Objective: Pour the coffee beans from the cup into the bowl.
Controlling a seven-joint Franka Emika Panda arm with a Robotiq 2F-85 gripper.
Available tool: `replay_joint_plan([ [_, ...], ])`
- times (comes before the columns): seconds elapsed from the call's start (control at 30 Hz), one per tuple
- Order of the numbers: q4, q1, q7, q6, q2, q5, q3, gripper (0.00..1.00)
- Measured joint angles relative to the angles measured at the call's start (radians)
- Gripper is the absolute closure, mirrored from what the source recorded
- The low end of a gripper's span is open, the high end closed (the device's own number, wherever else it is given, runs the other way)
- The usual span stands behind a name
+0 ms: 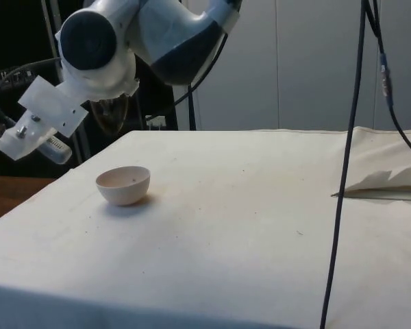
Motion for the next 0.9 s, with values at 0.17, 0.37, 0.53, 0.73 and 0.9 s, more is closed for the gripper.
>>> replay_joint_plan([
  [0.17,-0.010,0.000,0.009,-0.036,-0.001,-0.024,0.015,1.00],
  [0.37,-0.024,0.000,0.019,-0.078,-0.002,-0.058,0.033,1.00],
  [0.53,-0.031,0.000,0.027,-0.101,0.000,-0.080,0.043,1.00],
  [0.73,-0.039,0.000,0.037,-0.136,0.006,-0.113,0.059,1.00],
  [0.9,-0.044,0.000,0.040,-0.168,0.011,-0.135,0.073,1.00],
])
